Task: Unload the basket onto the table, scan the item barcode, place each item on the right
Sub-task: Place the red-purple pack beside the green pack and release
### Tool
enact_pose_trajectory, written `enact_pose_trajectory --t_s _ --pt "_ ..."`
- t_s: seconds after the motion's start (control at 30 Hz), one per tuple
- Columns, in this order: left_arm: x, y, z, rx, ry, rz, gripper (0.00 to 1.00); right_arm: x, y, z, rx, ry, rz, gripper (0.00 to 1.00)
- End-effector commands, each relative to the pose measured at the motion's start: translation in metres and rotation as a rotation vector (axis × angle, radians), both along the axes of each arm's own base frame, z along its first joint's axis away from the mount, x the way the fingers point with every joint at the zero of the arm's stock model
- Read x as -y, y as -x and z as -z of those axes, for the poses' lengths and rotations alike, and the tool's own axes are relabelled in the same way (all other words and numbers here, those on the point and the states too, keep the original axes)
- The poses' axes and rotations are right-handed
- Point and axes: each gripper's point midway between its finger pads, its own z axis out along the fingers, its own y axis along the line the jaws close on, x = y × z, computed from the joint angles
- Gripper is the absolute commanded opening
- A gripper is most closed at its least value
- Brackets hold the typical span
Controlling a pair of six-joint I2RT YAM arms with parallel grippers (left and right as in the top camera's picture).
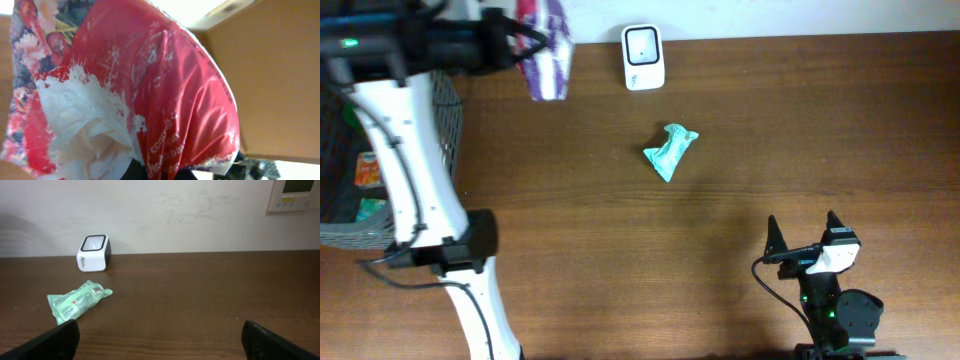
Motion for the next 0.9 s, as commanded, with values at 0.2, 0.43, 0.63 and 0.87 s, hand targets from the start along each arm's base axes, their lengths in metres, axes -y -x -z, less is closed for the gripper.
enact_pose_trajectory --t_s 0.2,0.43,0.63,0.87 --pt "0.067 -0.005 0.162 -0.354 -0.689 -0.63 0.01 -0.001 0.0 0.003 -0.005 -0.008 -0.003 0.99" --pt "0.108 -0.026 0.302 -0.34 -0.694 -0.577 0.03 -0.001 0.0 0.003 -0.005 -0.008 -0.003 0.99" --pt "0.154 0.008 0.325 -0.382 -0.674 -0.44 0.12 -0.001 0.0 0.003 -0.005 -0.008 -0.003 0.99" --pt "0.171 -0.018 0.291 -0.294 -0.58 -0.458 0.39 -0.001 0.0 0.003 -0.005 -0.008 -0.003 0.99"
